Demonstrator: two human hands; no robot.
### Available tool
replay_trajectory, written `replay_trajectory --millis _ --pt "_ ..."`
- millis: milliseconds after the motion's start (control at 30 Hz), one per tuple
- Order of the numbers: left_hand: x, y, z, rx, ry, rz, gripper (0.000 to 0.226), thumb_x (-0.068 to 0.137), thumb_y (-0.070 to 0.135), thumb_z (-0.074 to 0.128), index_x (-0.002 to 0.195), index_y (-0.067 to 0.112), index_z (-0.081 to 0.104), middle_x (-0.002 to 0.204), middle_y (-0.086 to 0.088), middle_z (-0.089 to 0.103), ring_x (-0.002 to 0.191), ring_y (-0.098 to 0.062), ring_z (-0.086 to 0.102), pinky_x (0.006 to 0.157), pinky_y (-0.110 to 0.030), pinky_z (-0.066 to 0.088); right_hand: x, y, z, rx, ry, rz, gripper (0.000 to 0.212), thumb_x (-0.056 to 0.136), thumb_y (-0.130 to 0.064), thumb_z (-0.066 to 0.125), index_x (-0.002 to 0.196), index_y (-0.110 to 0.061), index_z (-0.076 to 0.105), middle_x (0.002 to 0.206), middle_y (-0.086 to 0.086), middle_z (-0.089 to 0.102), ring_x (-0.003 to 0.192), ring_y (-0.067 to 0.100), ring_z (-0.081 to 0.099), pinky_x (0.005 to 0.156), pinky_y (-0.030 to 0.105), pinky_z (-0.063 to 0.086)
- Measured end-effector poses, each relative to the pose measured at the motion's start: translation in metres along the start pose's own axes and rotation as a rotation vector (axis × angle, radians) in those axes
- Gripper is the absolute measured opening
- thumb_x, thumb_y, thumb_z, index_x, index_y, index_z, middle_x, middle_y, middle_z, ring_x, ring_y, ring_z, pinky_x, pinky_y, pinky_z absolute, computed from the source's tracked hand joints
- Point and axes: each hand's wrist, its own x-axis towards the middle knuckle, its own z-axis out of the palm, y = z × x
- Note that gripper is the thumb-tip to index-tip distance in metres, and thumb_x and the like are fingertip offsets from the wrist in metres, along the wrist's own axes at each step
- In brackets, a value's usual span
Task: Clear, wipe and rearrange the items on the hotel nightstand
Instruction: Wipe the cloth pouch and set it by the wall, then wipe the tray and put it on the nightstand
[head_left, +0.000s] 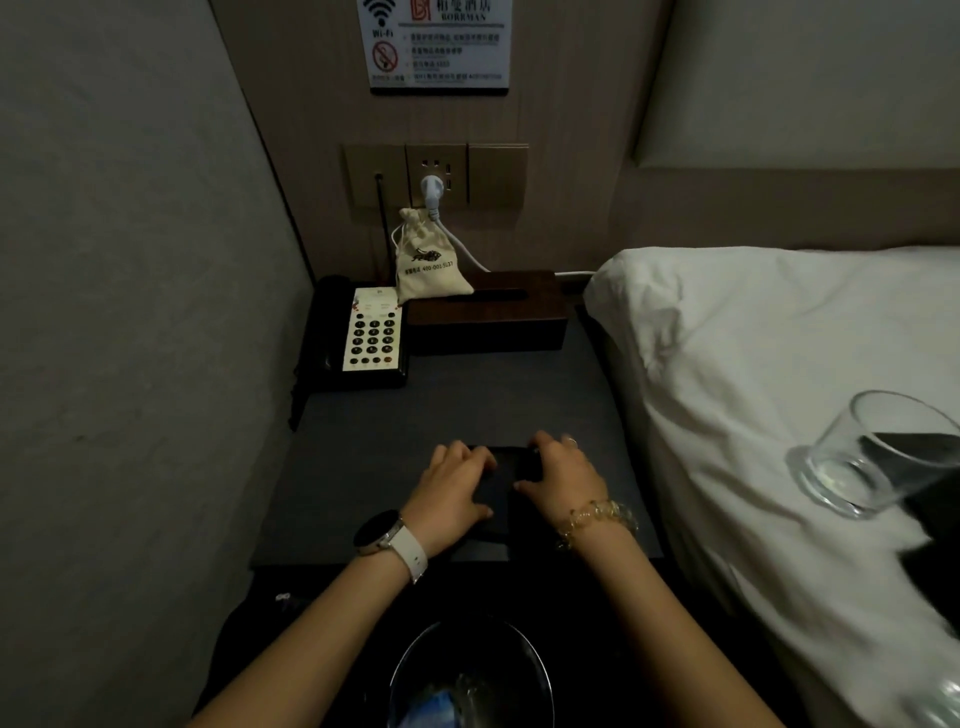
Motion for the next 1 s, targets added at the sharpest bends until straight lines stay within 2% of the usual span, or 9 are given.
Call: replay_trajectory --millis 133,233,300,467,633,767,833,900,1000 --pt "-0.007 0.043 -0.029 -0.267 0.153 0.143 0.045 0.081 0.017 0.075 0.121 0.018 0.056 0.118 -0.002 0.056 0.113 -0.016 0.05 0.094 -0.028 0.043 -0.02 -0.002 -0.052 0.06 0.113 -0.114 0.032 0.084 -0.026 0.067 0.115 -0.02 0.061 0.115 0.007 0.063 0.107 0.026 0.061 0.088 0.039 0.052" --pt "-0.012 0.097 -0.05 -0.468 0.24 0.258 0.039 0.078 0.005 0.073 0.114 0.013 0.061 0.103 -0.003 0.064 0.087 -0.005 0.057 0.071 -0.011 0.042 -0.04 0.0 -0.113 0.124 0.234 -0.196 0.019 0.083 -0.021 0.069 0.102 -0.018 0.068 0.097 0.005 0.071 0.096 0.023 0.066 0.082 0.036 0.052" --pt "-0.015 0.135 -0.061 -0.595 0.254 0.316 0.035 0.079 0.003 0.071 0.112 0.012 0.061 0.092 -0.005 0.066 0.075 -0.006 0.058 0.065 -0.009 0.041 -0.056 0.007 -0.156 0.149 0.305 -0.224 0.014 0.083 -0.019 0.071 0.096 -0.015 0.07 0.088 0.006 0.072 0.086 0.021 0.068 0.078 0.036 0.054" --pt "-0.019 0.22 -0.06 -0.869 0.145 0.367 0.039 0.087 0.008 0.068 0.124 0.012 0.054 0.095 -0.006 0.068 0.084 -0.012 0.063 0.077 -0.025 0.052 -0.093 0.058 -0.243 0.254 0.359 -0.134 0.005 0.087 -0.006 0.067 0.089 -0.003 0.07 0.076 0.017 0.072 0.066 0.027 0.071 0.062 0.037 0.058" --pt "0.007 0.275 -0.045 -0.788 0.184 0.409 0.025 0.092 0.016 0.064 0.115 0.007 0.061 0.1 -0.005 0.066 0.092 -0.013 0.06 0.083 -0.02 0.047 -0.11 0.154 -0.292 0.205 0.465 0.09 0.009 0.088 -0.005 0.065 0.092 0.002 0.07 0.08 0.021 0.071 0.067 0.03 0.066 0.062 0.037 0.056" --pt "0.056 0.297 -0.042 -0.772 0.113 0.233 0.024 0.099 0.019 0.05 0.112 0.003 0.064 0.102 -0.006 0.064 0.09 -0.014 0.054 0.077 -0.027 0.043 -0.111 0.237 -0.302 0.169 0.435 0.315 0.007 0.086 -0.005 0.068 0.09 -0.001 0.071 0.086 0.023 0.071 0.074 0.03 0.064 0.07 0.04 0.056" --pt "0.082 0.298 -0.041 -0.796 0.039 0.118 0.026 0.099 0.015 0.047 0.112 0.0 0.064 0.1 -0.01 0.063 0.084 -0.017 0.055 0.069 -0.026 0.043 -0.108 0.27 -0.298 0.138 0.373 0.399 0.014 0.084 -0.008 0.071 0.095 0.0 0.071 0.089 0.02 0.069 0.077 0.03 0.061 0.064 0.031 0.053" --pt "0.1 0.298 -0.038 -0.799 -0.107 0.047 0.023 0.098 0.011 0.049 0.109 -0.003 0.063 0.097 -0.014 0.063 0.071 -0.018 0.057 0.06 -0.023 0.044 -0.105 0.295 -0.293 0.102 0.299 0.45 0.026 0.082 -0.011 0.075 0.104 0.003 0.069 0.092 0.015 0.061 0.083 0.027 0.054 0.059 0.021 0.042" --pt "0.118 0.301 -0.028 -0.761 -0.323 0.03 0.013 0.093 -0.001 0.056 0.101 -0.01 0.063 0.083 -0.02 0.063 0.047 -0.013 0.06 0.041 -0.019 0.047 -0.099 0.317 -0.287 0.06 0.208 0.505 0.04 0.081 -0.014 0.076 0.116 0.001 0.064 0.112 0.019 0.056 0.095 0.03 0.054 0.067 0.029 0.045"
